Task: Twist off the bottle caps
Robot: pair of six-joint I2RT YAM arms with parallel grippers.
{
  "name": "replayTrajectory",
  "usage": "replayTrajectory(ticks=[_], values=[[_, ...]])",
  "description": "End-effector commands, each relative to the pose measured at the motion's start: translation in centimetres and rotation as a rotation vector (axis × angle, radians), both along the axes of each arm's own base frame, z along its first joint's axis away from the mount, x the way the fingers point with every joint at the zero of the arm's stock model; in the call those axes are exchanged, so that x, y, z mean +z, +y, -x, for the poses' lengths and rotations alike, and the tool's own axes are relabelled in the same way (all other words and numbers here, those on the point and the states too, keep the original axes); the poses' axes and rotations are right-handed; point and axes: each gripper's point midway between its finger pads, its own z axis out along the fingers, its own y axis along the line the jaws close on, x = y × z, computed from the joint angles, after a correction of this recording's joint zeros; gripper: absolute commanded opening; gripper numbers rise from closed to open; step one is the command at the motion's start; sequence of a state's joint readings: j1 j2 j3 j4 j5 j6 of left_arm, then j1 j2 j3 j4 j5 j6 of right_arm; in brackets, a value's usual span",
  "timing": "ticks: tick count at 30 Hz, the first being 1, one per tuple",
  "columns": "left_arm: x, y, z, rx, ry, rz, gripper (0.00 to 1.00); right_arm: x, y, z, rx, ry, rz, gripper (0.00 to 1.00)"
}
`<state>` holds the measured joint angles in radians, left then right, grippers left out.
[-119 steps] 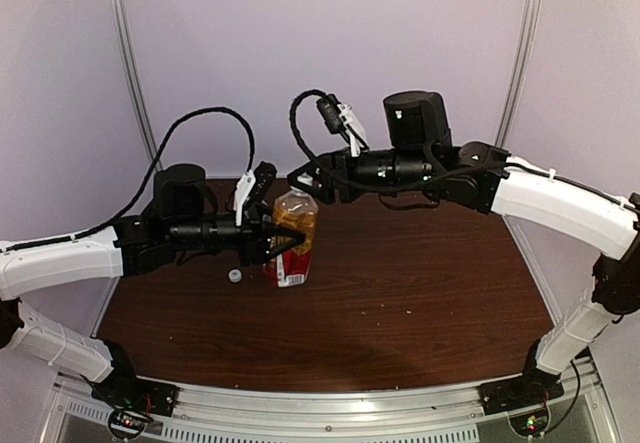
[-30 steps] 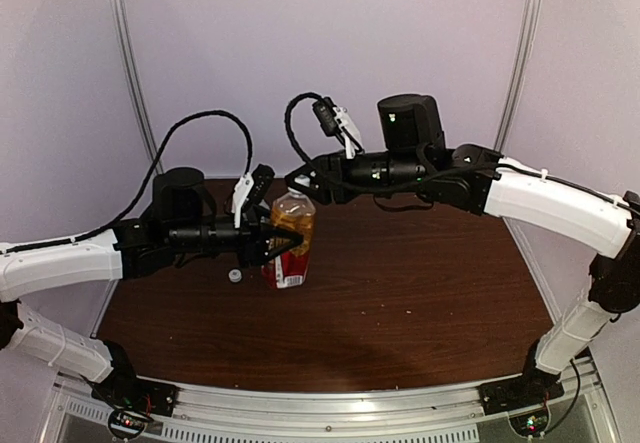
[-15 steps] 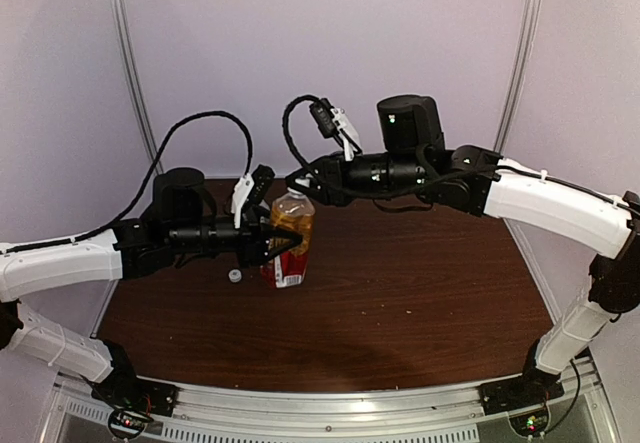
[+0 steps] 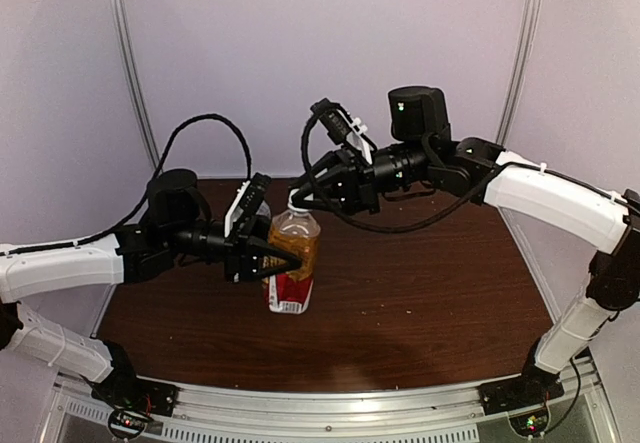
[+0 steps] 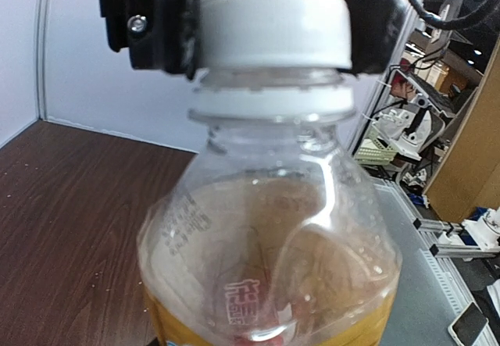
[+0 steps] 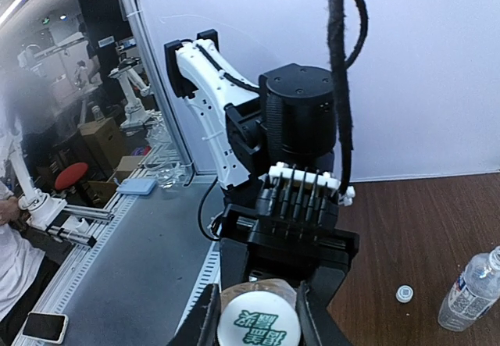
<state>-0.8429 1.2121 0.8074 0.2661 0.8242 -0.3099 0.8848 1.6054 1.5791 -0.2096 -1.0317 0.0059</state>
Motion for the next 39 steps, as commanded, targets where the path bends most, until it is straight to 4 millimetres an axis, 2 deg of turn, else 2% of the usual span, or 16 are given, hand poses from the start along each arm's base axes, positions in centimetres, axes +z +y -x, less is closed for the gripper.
replayTrajectory(ticks=[1, 5, 12, 21, 24, 31, 39], values=[[4.0, 0.5, 2.9, -0.150, -0.095, 0.145, 0.34, -0.6, -0.3, 1.4, 0.144, -0.012, -0.020, 0.25], [3.9, 0.4, 2.5, -0.131, -0.098, 0.137, 0.34, -0.4, -0.2, 0.6, 0.075, -0.002, -0.015, 0.30], [3.3, 0.2, 1.1, -0.051, -0.104, 0.107, 0.34, -0.1, -0.2, -1.7, -0.101, 0.041, 0.006, 0.44], [2.4, 0.1, -2.0, 0.131, -0.113, 0.033, 0.34, 1.8, -1.9, -2.2, -0.248, 0.069, -0.017, 0.67], [2.4, 0.2, -3.0, 0.185, -0.117, 0.019, 0.35, 2.4, -2.4, -3.1, -0.352, 0.062, -0.013, 0.73], [1.8, 0.4, -5.2, 0.308, -0.117, -0.026, 0.35, 2.8, -2.6, -5.8, -0.625, 0.125, 0.008, 0.81], [1.2, 0.6, -6.6, 0.380, -0.111, -0.053, 0.35, 1.6, -0.9, -7.1, -0.725, 0.165, 0.043, 0.82]])
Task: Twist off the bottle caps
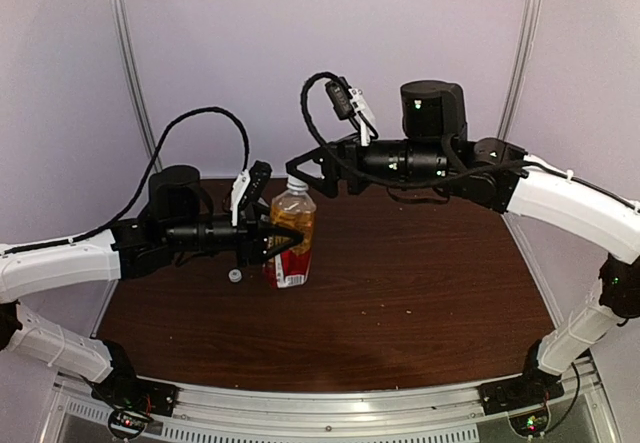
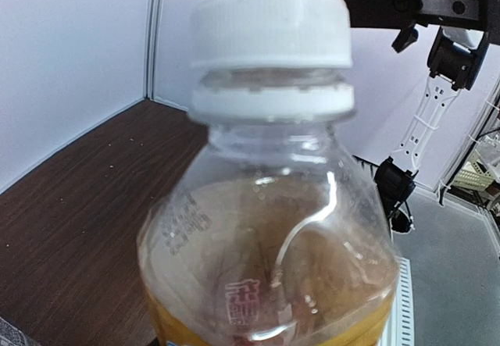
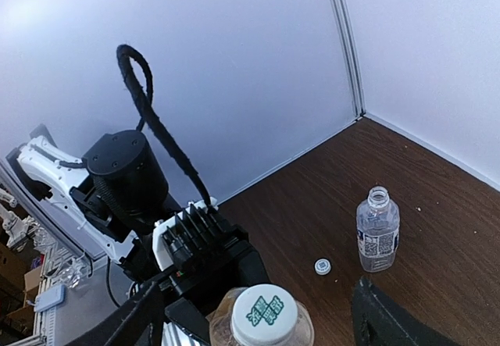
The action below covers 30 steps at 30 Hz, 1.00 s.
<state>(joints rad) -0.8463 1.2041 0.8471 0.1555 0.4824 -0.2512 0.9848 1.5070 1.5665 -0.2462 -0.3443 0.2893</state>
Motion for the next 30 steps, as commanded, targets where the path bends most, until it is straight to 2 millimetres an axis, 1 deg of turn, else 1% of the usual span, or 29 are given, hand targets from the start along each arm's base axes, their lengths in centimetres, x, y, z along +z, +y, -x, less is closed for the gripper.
replayTrajectory(ticks=[1, 5, 9, 17, 24, 30], values=[[2.0, 0.0, -1.1, 0.054, -0.059, 0.025, 0.35, -0.3, 0.4, -1.7, -0.106, 0.029, 0.015, 0.82], [1.9, 0.2, -1.1, 0.063, -0.060, 0.021, 0.35, -0.9, 1.0, -1.8, -0.106, 0.041, 0.028, 0.77], [1.9, 0.3, -1.1, 0.069, -0.062, 0.021, 0.35, -1.3, 1.3, -1.9, -0.100, 0.047, 0.034, 0.68], [1.8, 0.4, -1.1, 0.072, -0.061, 0.018, 0.35, -1.6, 1.9, -1.4, -0.064, 0.052, 0.033, 0.47], [1.8, 0.5, -1.2, 0.081, -0.069, 0.017, 0.35, -1.5, 2.1, -0.9, -0.030, 0.036, 0.016, 0.24], [1.8, 0.5, -0.9, 0.066, -0.072, 0.018, 0.35, -1.7, 1.8, -0.6, 0.019, -0.018, 0.019, 0.11]])
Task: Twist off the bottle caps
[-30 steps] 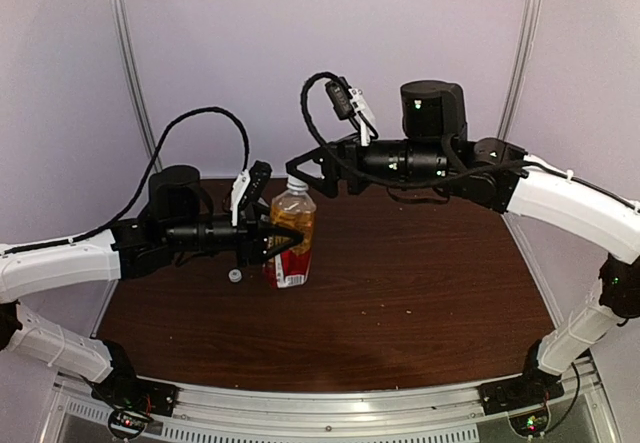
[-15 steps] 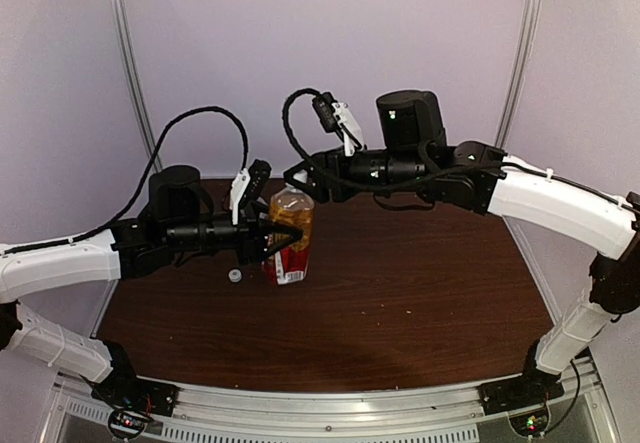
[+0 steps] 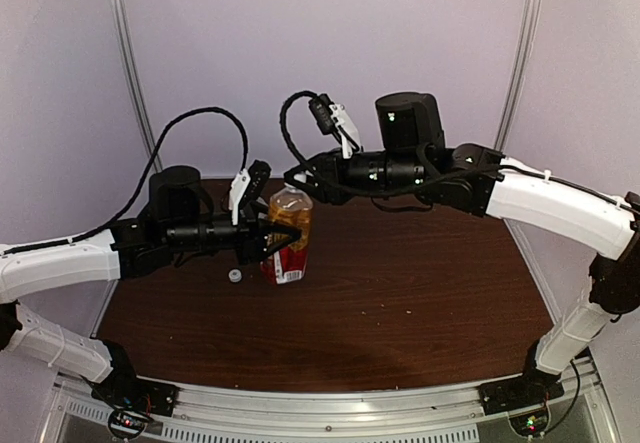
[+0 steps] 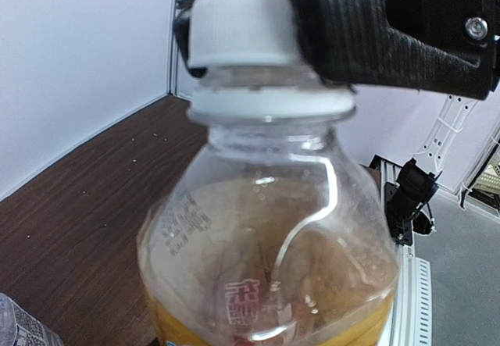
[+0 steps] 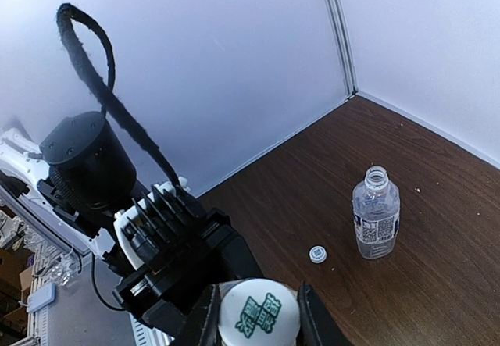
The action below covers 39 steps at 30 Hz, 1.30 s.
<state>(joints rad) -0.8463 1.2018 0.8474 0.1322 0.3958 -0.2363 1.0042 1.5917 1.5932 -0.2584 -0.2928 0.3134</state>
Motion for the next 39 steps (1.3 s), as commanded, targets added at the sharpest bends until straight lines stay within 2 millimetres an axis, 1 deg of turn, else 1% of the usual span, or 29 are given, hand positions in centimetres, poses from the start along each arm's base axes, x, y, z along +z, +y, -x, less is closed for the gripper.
replayTrajectory(ticks=[1, 2, 4, 6, 8, 10, 12, 14, 17, 19, 24, 29, 32, 34, 39], values=[[2.4, -0.1, 0.7, -0.035, -0.062, 0.051, 0.35, 1.4, -0.3, 0.8, 0.081, -0.085, -0.038, 0.10], [2.5, -0.2, 1.0, -0.056, -0.065, 0.058, 0.35, 1.4, -0.4, 1.1, 0.110, -0.103, -0.038, 0.09], [3.0, -0.5, 2.4, -0.135, -0.076, 0.088, 0.35, 1.3, -0.6, 1.7, 0.196, -0.159, -0.033, 0.09], [3.6, -0.7, 4.4, -0.248, -0.081, 0.129, 0.35, 1.0, -0.8, 2.6, 0.303, -0.192, -0.035, 0.09], [4.4, -0.8, 6.4, -0.364, -0.078, 0.176, 0.35, 0.7, -1.0, 4.0, 0.438, -0.213, -0.054, 0.10], [4.9, -0.7, 8.0, -0.459, -0.070, 0.213, 0.35, 0.6, -1.2, 5.1, 0.555, -0.213, -0.081, 0.11], [5.1, -0.6, 9.0, -0.521, -0.061, 0.230, 0.35, 0.6, -1.6, 5.8, 0.652, -0.213, -0.108, 0.13], [5.2, -0.5, 9.6, -0.558, -0.055, 0.237, 0.35, 0.5, -2.0, 6.4, 0.726, -0.199, -0.132, 0.15], [5.1, -0.5, 9.7, -0.566, -0.052, 0.237, 0.35, 0.5, -2.0, 6.5, 0.749, -0.191, -0.142, 0.18], [5.0, -0.5, 9.7, -0.566, -0.051, 0.234, 0.35, 0.4, -1.9, 6.1, 0.730, -0.187, -0.137, 0.20], [4.9, -0.6, 9.3, -0.538, -0.050, 0.225, 0.35, 0.4, -1.7, 4.3, 0.604, -0.159, -0.108, 0.25], [4.5, -0.7, 8.4, -0.485, -0.055, 0.202, 0.35, 0.8, -1.9, 3.0, 0.496, -0.132, -0.100, 0.34], [4.3, -0.8, 7.7, -0.441, -0.061, 0.189, 0.35, 1.3, -2.2, 2.8, 0.460, -0.115, -0.110, 0.42], [4.4, -0.8, 7.4, -0.419, -0.065, 0.187, 0.35, 1.7, -2.5, 2.7, 0.436, -0.112, -0.112, 0.51], [4.3, -0.8, 5.9, -0.335, -0.071, 0.171, 0.35, 2.6, -3.2, 3.0, 0.384, -0.118, -0.116, 0.66]])
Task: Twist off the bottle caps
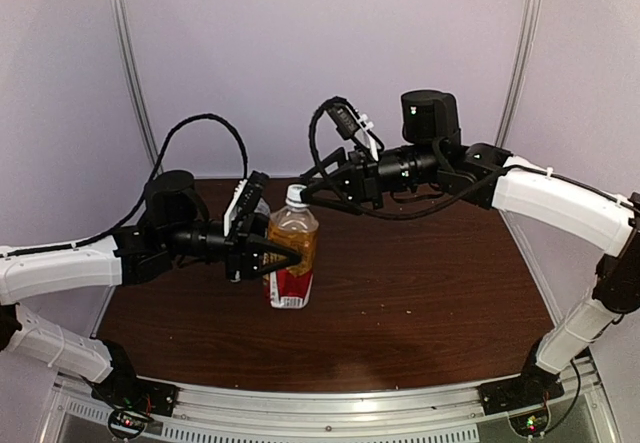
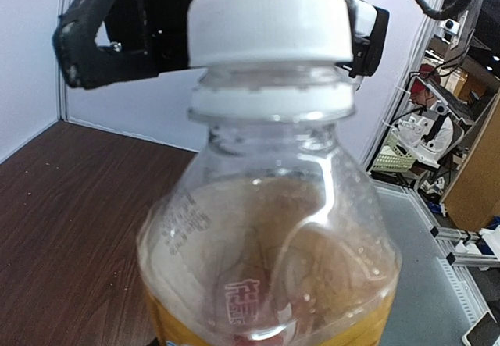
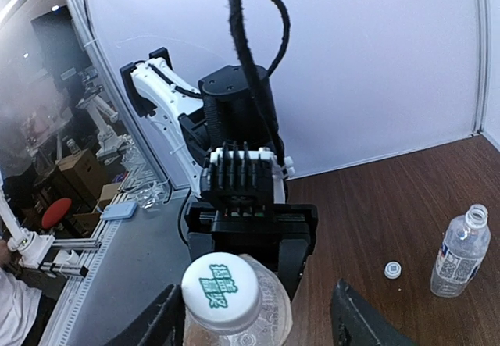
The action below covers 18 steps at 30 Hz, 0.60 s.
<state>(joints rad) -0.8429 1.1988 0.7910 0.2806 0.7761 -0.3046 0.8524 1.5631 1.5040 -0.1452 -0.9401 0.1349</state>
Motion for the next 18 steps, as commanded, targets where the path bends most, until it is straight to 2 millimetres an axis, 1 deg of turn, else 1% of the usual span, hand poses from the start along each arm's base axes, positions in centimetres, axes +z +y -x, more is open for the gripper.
replayTrajectory(ticks=[1, 3, 5, 10, 14, 18], values=[[2.9, 0.1, -0.6, 0.054, -0.114, 0.059, 0.35, 2.1, -1.5, -1.2, -0.149, -0.019, -0.023, 0.69], [2.6, 0.1, -1.6, 0.108, -0.116, 0.033, 0.35, 2.6, -1.7, -1.4, -0.200, -0.019, -0.022, 0.71], [2.2, 0.2, -2.5, 0.156, -0.116, 0.014, 0.35, 3.3, -2.0, -2.1, -0.286, -0.010, -0.021, 0.72], [1.9, 0.5, -3.8, 0.234, -0.120, 0.000, 0.35, 4.2, -2.1, -3.7, -0.486, 0.050, -0.019, 0.76], [1.6, 0.5, -4.5, 0.273, -0.112, -0.016, 0.35, 3.5, -1.3, -4.6, -0.585, 0.071, 0.009, 0.80], [1.4, 0.5, -4.9, 0.290, -0.109, -0.027, 0.35, 2.4, -0.2, -5.1, -0.622, 0.071, 0.053, 0.82]])
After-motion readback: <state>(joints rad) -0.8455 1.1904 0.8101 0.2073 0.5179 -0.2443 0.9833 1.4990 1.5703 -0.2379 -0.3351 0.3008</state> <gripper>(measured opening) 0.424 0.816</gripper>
